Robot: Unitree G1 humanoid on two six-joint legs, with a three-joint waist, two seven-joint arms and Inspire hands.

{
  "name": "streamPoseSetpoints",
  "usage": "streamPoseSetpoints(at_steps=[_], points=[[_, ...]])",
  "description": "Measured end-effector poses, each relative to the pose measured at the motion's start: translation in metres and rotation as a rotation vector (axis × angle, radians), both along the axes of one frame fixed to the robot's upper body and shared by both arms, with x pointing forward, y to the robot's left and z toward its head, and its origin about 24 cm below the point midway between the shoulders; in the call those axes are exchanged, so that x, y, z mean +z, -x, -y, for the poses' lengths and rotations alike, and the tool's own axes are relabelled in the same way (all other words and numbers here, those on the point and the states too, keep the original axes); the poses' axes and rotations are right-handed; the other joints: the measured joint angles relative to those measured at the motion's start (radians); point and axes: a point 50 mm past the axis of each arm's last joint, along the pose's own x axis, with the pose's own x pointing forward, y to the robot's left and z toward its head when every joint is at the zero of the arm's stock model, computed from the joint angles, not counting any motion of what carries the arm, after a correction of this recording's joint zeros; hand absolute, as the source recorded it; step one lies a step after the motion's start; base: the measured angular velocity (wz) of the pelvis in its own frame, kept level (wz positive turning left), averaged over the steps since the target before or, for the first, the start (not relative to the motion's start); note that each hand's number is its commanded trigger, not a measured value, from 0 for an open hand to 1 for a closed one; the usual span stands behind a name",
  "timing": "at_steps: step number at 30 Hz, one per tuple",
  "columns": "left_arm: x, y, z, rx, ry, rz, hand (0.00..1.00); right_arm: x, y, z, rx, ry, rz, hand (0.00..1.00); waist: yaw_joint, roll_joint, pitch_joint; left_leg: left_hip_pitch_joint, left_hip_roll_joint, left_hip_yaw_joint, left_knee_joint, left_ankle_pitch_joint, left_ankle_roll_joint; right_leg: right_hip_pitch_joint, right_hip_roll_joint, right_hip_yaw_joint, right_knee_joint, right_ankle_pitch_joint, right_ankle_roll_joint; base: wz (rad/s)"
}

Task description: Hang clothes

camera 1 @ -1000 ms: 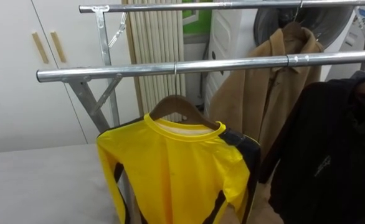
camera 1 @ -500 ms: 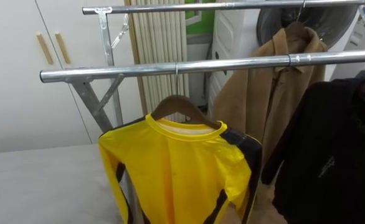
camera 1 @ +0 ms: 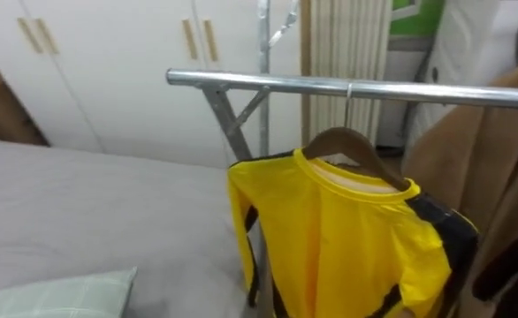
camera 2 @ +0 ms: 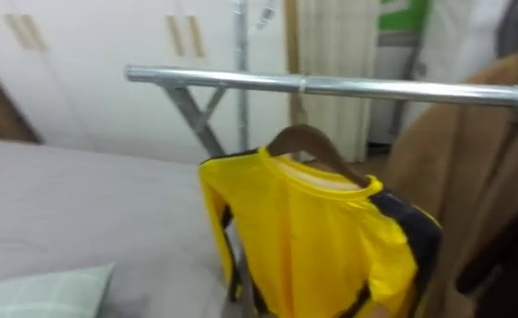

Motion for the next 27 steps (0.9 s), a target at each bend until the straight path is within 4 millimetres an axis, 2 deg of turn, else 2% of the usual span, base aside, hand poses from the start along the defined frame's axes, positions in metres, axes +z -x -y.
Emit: streamPoseSetpoints(at_steps=[1, 2, 3, 4, 6, 7, 9, 11, 13, 14, 15, 16, 17, 18, 19, 20, 21, 22, 23, 24, 25, 27], points=[[0.0, -0.003, 0.002, -0.005, 0.013, 0.012, 0.0, 0.0, 0.003, 0.001, -0.009, 0.007, -0.014, 0.0, -0.003, 0.0, 0.0001, 0.028, 0.011, 0.032, 0.02, -0.016, -0.001, 0.008, -0.007, -0.046, 0.004, -0.011, 0.0, 1.22], [0.0, -0.005, 0.003, -0.009, 0.02, 0.021, 0.0, 0.0, 0.003, 0.001, -0.016, 0.011, -0.017, 0.0, -0.005, 0.0, 0.001, 0.044, 0.011, 0.036, 0.02, -0.022, 0.0, 0.015, -0.01, -0.071, 0.003, -0.014, 0.0, 1.27], [-0.001, -0.009, 0.005, -0.018, 0.035, 0.035, 0.0, 0.0, 0.005, 0.002, -0.023, 0.024, -0.026, 0.0, -0.007, 0.0, 0.0007, 0.077, 0.011, 0.051, 0.013, -0.032, -0.006, 0.023, -0.014, -0.121, 0.004, -0.021, 0.0, 1.34], [0.0, -0.011, 0.006, -0.024, 0.042, 0.043, 0.0, 0.0, 0.006, 0.003, -0.033, 0.033, -0.03, 0.0, -0.016, 0.0, 0.0008, 0.102, 0.008, 0.065, -0.005, -0.041, -0.014, 0.03, -0.017, -0.172, 0.004, -0.029, 0.003, 1.35], [0.0, -0.012, 0.005, -0.032, 0.039, 0.041, 0.0, -0.001, 0.007, 0.003, -0.048, 0.031, -0.034, 0.0, -0.029, -0.003, 0.0006, 0.135, -0.004, 0.07, -0.071, -0.059, -0.017, 0.031, -0.019, -0.223, 0.012, -0.037, 0.017, 1.22], [0.0, -0.011, 0.005, -0.033, 0.038, 0.04, 0.0, -0.001, 0.007, 0.002, -0.041, 0.036, -0.037, 0.0, -0.027, -0.006, 0.0001, 0.148, -0.009, 0.084, -0.119, -0.066, -0.023, 0.03, -0.026, -0.263, 0.022, -0.044, 0.018, 1.02], [0.0, -0.008, 0.005, -0.028, 0.039, 0.033, 0.0, -0.002, 0.009, 0.001, -0.034, 0.036, -0.043, 0.0, -0.023, -0.015, 0.0, 0.155, -0.014, 0.092, -0.167, -0.067, -0.025, 0.035, -0.035, -0.312, 0.024, -0.046, 0.019, 0.78], [0.0, -0.006, 0.005, -0.02, 0.042, 0.032, 0.0, -0.002, 0.01, 0.0, -0.035, 0.031, -0.045, 0.0, -0.009, -0.024, 0.0021, 0.156, -0.02, 0.095, -0.199, -0.067, -0.026, 0.032, -0.044, -0.338, 0.034, -0.047, 0.025, 0.56], [0.0, -0.007, 0.004, -0.02, 0.038, 0.037, 0.0, -0.004, 0.012, -0.004, -0.045, 0.021, -0.048, 0.0, 0.002, -0.044, -0.0004, 0.137, -0.023, 0.089, -0.22, -0.072, -0.032, 0.029, -0.071, -0.372, 0.064, -0.051, 0.051, 0.4], [0.0, -0.005, 0.004, -0.017, 0.038, 0.032, 0.0, -0.004, 0.014, -0.005, -0.047, 0.017, -0.051, 0.0, 0.005, -0.055, -0.0021, 0.137, -0.021, 0.087, -0.23, -0.072, -0.032, 0.029, -0.076, -0.378, 0.069, -0.046, 0.061, 0.25], [0.0, -0.003, 0.004, -0.015, 0.036, 0.025, 0.0, -0.006, 0.015, -0.009, -0.054, 0.004, -0.053, 0.0, 0.005, -0.054, -0.009, 0.137, -0.022, 0.084, -0.237, -0.072, -0.032, 0.031, -0.08, -0.378, 0.07, -0.032, 0.067, 0.19], [0.0, -0.002, 0.003, -0.014, 0.032, 0.023, 0.0, -0.007, 0.016, -0.012, -0.057, -0.007, -0.055, 0.0, 0.005, -0.065, -0.012, 0.137, -0.022, 0.079, -0.237, -0.071, -0.033, 0.032, -0.081, -0.376, 0.072, -0.024, 0.067, 0.16], [0.0, 0.0, 0.002, -0.012, 0.031, 0.02, 0.0, -0.007, 0.016, -0.013, -0.056, -0.009, -0.056, 0.0, 0.005, -0.067, -0.0128, 0.137, -0.022, 0.076, -0.237, -0.071, -0.033, 0.034, -0.081, -0.375, 0.074, -0.02, 0.069, 0.11], [0.0, 0.002, 0.003, -0.008, 0.031, 0.015, 0.0, -0.007, 0.016, -0.014, -0.056, -0.01, -0.057, 0.0, 0.005, -0.065, -0.0139, 0.136, -0.022, 0.071, -0.237, -0.07, -0.032, 0.038, -0.08, -0.375, 0.072, -0.011, 0.08, 0.19], [-0.001, 0.003, 0.004, -0.008, 0.033, 0.008, 0.0, -0.007, 0.018, -0.014, -0.056, -0.01, -0.06, 0.0, -0.003, -0.061, -0.0138, 0.135, -0.02, 0.051, -0.236, -0.069, -0.031, 0.045, -0.078, -0.357, 0.072, -0.002, 0.095, 0.31], [-0.001, 0.003, 0.004, -0.01, 0.032, 0.008, 0.0, -0.008, 0.02, -0.014, -0.058, -0.011, -0.064, 0.0, -0.008, -0.058, -0.012, 0.134, -0.021, 0.038, -0.236, -0.069, -0.03, 0.048, -0.076, -0.333, 0.073, 0.0, 0.097, 0.67], [-0.001, 0.002, 0.004, -0.01, 0.034, 0.009, 0.0, -0.008, 0.024, -0.014, -0.064, -0.011, -0.074, 0.0, -0.024, -0.056, -0.0122, 0.124, -0.025, -0.003, -0.229, -0.066, -0.025, 0.053, -0.071, -0.262, 0.076, -0.002, 0.101, 1.01], [-0.001, -0.001, 0.004, -0.011, 0.038, 0.009, 0.0, -0.008, 0.025, -0.013, -0.077, -0.014, -0.08, 0.0, -0.042, -0.055, -0.0119, 0.113, -0.03, -0.043, -0.221, -0.055, -0.015, 0.054, -0.059, -0.155, 0.075, -0.009, 0.113, 1.16], [-0.001, -0.001, 0.003, -0.006, 0.039, 0.007, 0.0, -0.008, 0.026, -0.014, -0.079, -0.015, -0.084, 0.0, -0.052, -0.054, -0.012, 0.104, -0.033, -0.062, -0.213, -0.054, -0.015, 0.059, -0.053, -0.121, 0.073, -0.015, 0.123, 1.16], [-0.001, -0.001, 0.003, 0.004, 0.04, 0.007, 0.0, -0.008, 0.027, -0.013, -0.085, -0.015, -0.093, 0.0, -0.054, -0.053, -0.012, 0.087, -0.035, -0.09, -0.195, -0.054, -0.015, 0.07, -0.048, -0.127, 0.052, -0.024, 0.141, 0.89], [-0.001, 0.0, 0.003, 0.009, 0.043, 0.011, 0.0, -0.008, 0.027, -0.011, -0.079, -0.009, -0.093, 0.0, -0.043, -0.04, -0.0141, 0.078, -0.038, -0.115, -0.189, -0.049, -0.006, 0.09, -0.044, -0.152, 0.022, -0.014, 0.143, 0.79], [-0.001, -0.002, 0.0, 0.052, 0.042, 0.027, 0.0, -0.007, 0.027, -0.007, -0.072, 0.004, -0.099, 0.0, -0.043, -0.028, -0.0184, 0.068, -0.052, -0.167, -0.194, -0.039, 0.006, 0.115, -0.043, -0.184, -0.005, 0.001, 0.151, 0.69]])
